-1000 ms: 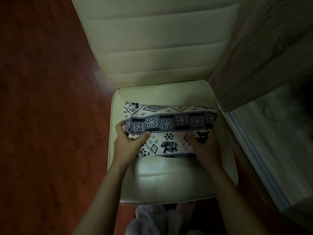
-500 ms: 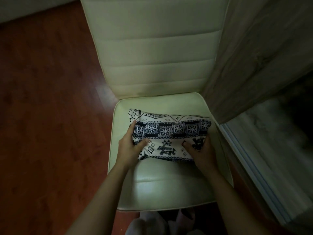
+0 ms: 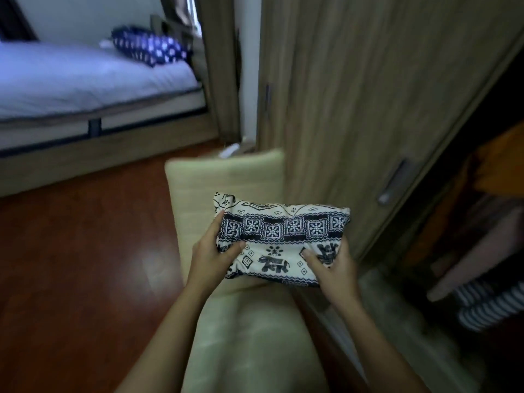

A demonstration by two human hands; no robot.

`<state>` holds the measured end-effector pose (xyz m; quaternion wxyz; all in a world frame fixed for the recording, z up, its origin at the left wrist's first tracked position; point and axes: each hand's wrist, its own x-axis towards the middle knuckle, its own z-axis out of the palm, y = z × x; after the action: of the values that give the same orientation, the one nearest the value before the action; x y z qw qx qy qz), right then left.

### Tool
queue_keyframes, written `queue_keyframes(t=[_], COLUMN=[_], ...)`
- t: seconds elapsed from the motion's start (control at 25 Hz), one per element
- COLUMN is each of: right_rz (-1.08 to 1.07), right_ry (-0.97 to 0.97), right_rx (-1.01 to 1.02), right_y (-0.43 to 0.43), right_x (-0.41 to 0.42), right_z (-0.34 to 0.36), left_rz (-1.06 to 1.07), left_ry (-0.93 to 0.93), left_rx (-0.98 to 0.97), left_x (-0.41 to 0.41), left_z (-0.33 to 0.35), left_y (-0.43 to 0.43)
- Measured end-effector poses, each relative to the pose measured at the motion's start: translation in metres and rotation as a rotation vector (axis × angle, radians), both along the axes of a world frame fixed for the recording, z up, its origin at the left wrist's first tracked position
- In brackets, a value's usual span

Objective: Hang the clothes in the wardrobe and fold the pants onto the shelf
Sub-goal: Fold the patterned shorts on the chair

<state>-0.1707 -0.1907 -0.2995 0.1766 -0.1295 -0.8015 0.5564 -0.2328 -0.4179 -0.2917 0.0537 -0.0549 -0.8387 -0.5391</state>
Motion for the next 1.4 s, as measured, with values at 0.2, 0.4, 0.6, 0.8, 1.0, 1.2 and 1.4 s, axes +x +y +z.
queue_keyframes(t=[0.2, 0.4, 0.6, 0.8, 1.0, 1.2, 1.4], right_rz=[-0.087, -0.258, -0.516, -0.733, -0.934, -1.014, -1.176], right_ry=[0.244, 0.556, 0.663, 0.701, 0.636, 0.575, 0.355], right_rx=[0.116, 0.304, 0.561, 0.730, 0.848, 0.937, 0.882], right_y=[0.015, 0.071, 0.143, 0.218, 0.285, 0.342, 0.424], right_x=[-0.004, 0.023, 0.099, 0.192, 0.268, 0.302, 0.296], right_z=[0.190, 0.362, 0.461, 0.529, 0.576, 0.632, 0.703], left_rz=[-0.076, -0.217, -0.403, -0.622, -0.795, -0.845, -0.803], left_ry=[0.213, 0.524, 0.674, 0.805, 0.835, 0.840, 0.641], left_rx=[0.096, 0.191, 0.330, 0.421, 0.487, 0.610, 0.475], left_x=[-0.021, -0.027, 0.004, 0.056, 0.111, 0.135, 0.142], left_z=[0.183, 0.357, 0.460, 0.537, 0.588, 0.637, 0.698], left_y=[0.023, 0.092, 0.189, 0.297, 0.399, 0.483, 0.570])
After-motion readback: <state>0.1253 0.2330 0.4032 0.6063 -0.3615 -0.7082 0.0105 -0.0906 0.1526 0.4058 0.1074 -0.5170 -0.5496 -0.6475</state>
